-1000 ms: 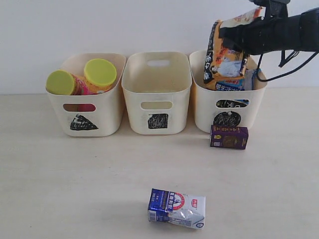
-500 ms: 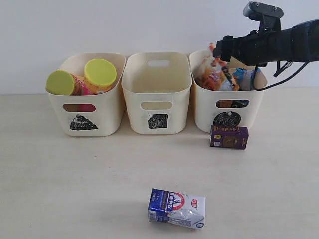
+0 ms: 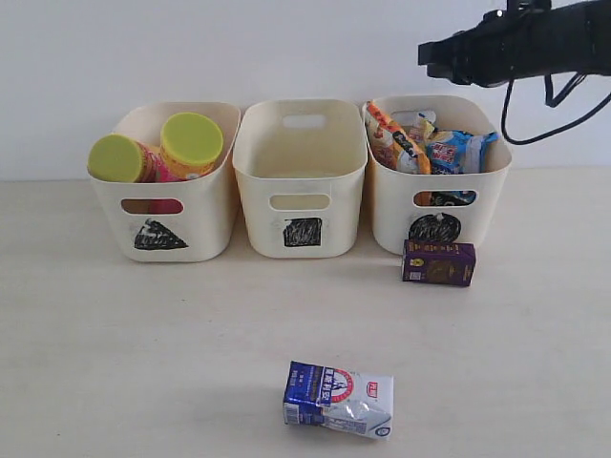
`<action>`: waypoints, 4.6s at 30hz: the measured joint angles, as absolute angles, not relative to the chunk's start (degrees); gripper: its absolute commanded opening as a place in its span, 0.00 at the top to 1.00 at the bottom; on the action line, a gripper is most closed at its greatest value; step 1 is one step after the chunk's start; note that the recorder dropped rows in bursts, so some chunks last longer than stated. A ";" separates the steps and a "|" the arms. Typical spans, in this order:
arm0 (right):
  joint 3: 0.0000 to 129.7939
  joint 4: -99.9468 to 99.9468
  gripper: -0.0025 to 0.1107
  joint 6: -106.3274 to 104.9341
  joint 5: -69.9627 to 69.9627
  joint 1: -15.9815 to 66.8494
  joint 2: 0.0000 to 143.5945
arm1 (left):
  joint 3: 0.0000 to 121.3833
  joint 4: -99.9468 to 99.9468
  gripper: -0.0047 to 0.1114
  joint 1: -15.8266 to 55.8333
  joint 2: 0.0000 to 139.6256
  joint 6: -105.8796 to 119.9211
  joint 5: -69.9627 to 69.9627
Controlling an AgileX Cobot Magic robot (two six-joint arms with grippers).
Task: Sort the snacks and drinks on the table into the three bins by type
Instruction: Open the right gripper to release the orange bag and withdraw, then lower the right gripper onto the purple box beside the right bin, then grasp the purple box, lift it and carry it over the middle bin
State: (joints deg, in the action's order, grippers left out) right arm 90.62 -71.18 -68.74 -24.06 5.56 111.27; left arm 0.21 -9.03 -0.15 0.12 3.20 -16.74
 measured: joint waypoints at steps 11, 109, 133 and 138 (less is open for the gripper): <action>85.44 -49.94 0.98 -43.51 -44.47 -3.70 104.87 | 0.21 -9.03 0.93 -0.15 0.12 3.20 -16.74; 62.03 -33.71 0.98 -75.87 -35.55 13.77 100.94 | 0.21 -9.03 0.93 -0.15 0.12 3.20 -16.74; 77.84 -71.75 0.98 -69.71 -27.47 13.77 95.07 | 0.21 -9.03 0.93 -0.15 0.12 3.20 -16.74; 89.14 -74.03 0.98 -68.94 -25.63 16.32 107.68 | 0.21 -9.03 0.93 -0.15 0.12 3.20 -16.74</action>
State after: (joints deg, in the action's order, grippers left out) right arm 89.14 -74.03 -68.94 -25.63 16.32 107.68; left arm 0.21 -9.03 -0.15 0.12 3.20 -16.74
